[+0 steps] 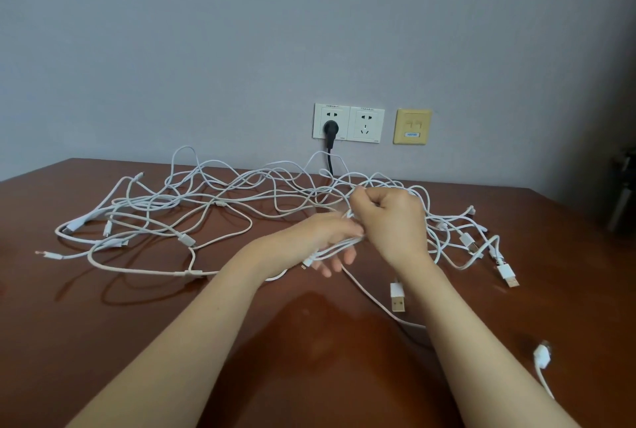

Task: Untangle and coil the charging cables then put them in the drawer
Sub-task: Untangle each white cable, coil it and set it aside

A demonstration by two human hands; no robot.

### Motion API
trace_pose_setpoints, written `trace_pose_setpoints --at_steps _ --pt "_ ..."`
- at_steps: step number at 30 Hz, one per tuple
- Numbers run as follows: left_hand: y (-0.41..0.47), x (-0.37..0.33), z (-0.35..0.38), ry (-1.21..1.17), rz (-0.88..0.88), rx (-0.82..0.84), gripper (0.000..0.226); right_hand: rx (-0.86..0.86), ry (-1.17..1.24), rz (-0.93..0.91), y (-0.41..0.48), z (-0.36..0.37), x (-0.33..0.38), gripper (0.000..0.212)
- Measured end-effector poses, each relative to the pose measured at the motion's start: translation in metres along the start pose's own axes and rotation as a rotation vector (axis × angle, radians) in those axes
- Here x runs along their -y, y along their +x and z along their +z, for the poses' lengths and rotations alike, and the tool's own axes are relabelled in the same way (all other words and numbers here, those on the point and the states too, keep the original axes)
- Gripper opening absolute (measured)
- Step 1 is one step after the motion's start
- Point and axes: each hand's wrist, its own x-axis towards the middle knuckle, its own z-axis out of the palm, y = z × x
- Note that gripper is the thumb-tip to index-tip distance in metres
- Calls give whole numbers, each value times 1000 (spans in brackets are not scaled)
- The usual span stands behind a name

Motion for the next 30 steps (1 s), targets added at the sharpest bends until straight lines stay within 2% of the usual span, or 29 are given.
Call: trace_pose_setpoints --at_steps 3,8,11,14,16,21,27,28,30 --pt "-3 2 -4 -162 14 66 34 -26 9 50 1 -3 0 42" --pt "-8 6 -11 -36 -42 109 30 -59 -52 91 -3 0 0 51" --pt "-12 0 -3 192 19 -2 31 -77 -71 133 -2 1 1 51" --pt "-9 -2 9 609 100 -162 26 -100 -132 169 -2 0 0 47" --pt "-6 2 12 725 116 -223 29 -118 -174 173 -2 0 -1 45" --pt "-8 2 11 675 208 -278 33 -134 -162 137 -2 0 -3 46" --pt "-8 1 5 518 243 -229 37 -12 -154 -81 4 -15 -10 44" --pt "-9 0 4 498 221 -206 37 -10 -126 -110 5 -21 -12 41" --pt "-11 0 0 443 163 -154 36 25 84 -84 10 -32 -14 33"
